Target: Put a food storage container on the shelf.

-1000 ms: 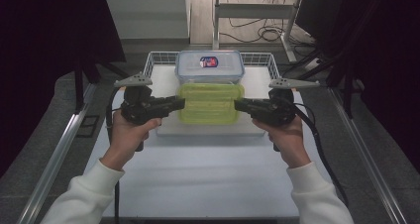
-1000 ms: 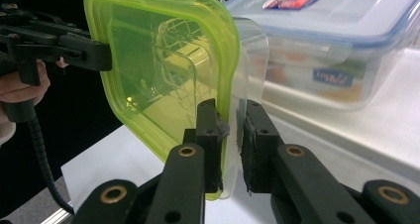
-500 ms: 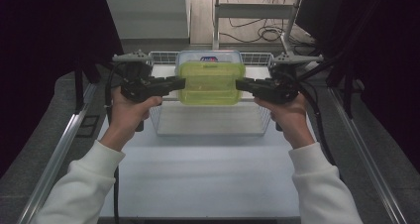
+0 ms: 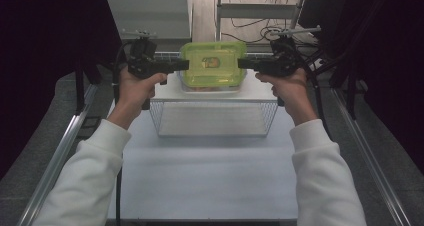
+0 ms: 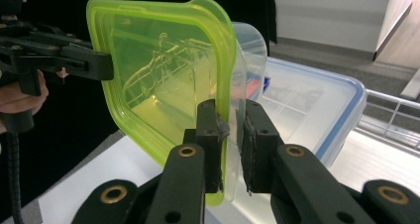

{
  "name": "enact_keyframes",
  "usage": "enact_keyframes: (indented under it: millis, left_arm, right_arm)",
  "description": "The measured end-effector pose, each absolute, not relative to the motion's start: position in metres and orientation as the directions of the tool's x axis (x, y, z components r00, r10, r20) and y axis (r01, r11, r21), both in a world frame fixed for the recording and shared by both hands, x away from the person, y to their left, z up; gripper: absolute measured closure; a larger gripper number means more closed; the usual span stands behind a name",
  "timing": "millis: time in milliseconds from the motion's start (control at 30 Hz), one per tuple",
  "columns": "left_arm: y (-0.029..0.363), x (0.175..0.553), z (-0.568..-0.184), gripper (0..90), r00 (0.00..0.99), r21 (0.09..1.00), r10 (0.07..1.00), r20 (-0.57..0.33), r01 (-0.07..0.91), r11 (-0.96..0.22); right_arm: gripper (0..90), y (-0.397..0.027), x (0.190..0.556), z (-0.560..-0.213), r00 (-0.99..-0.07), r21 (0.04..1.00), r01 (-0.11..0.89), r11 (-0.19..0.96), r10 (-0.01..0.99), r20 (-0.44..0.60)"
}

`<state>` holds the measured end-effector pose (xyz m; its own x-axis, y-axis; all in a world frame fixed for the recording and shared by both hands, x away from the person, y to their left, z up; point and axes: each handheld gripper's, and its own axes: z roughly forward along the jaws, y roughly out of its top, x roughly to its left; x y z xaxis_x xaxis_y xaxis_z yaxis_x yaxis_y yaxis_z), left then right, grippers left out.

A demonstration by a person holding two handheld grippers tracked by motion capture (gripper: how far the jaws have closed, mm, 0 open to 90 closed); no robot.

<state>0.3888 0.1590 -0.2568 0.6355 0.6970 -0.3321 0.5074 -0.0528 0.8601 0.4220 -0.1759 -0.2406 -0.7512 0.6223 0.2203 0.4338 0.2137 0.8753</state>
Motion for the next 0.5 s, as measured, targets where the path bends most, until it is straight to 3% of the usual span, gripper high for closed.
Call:
enact_keyframes:
  millis: [200, 367, 500]
  left_arm:
    - [0.160, 0.414, -0.257, 79.2, 0.610, 0.843, 0.712, -0.347, 0.536, -0.047]
    - [0.165, 0.425, -0.261, 78.8, 0.598, 0.823, 0.688, -0.412, 0.568, -0.001]
    - [0.163, 0.429, -0.262, 74.3, 0.596, 0.817, 0.678, -0.429, 0.577, 0.009]
  right_arm:
    - [79.4, -0.173, 0.454, -0.242, -0.723, 0.844, 0.500, 0.194, 0.630, 0.283]
    - [79.0, -0.171, 0.466, -0.244, -0.710, 0.835, 0.523, 0.173, 0.630, 0.315]
    - [77.3, -0.171, 0.470, -0.245, -0.703, 0.832, 0.533, 0.156, 0.628, 0.332]
